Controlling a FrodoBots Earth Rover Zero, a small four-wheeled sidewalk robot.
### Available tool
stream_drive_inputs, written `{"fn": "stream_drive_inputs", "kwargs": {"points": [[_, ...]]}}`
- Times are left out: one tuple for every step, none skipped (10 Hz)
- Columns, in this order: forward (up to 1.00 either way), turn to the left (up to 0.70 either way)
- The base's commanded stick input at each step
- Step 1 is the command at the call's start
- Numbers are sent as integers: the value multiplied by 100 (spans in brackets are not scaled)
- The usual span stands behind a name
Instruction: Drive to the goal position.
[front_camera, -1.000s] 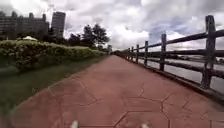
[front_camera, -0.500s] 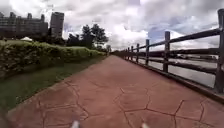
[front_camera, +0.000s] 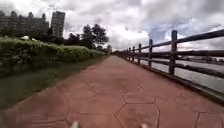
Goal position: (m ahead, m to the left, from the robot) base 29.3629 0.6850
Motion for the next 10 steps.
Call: {"fn": "stream_drive_inputs", "kwargs": {"points": [[70,0],[70,0],[70,0],[70,0],[70,0],[70,0],[70,0],[70,0],[70,0],[70,0]]}}
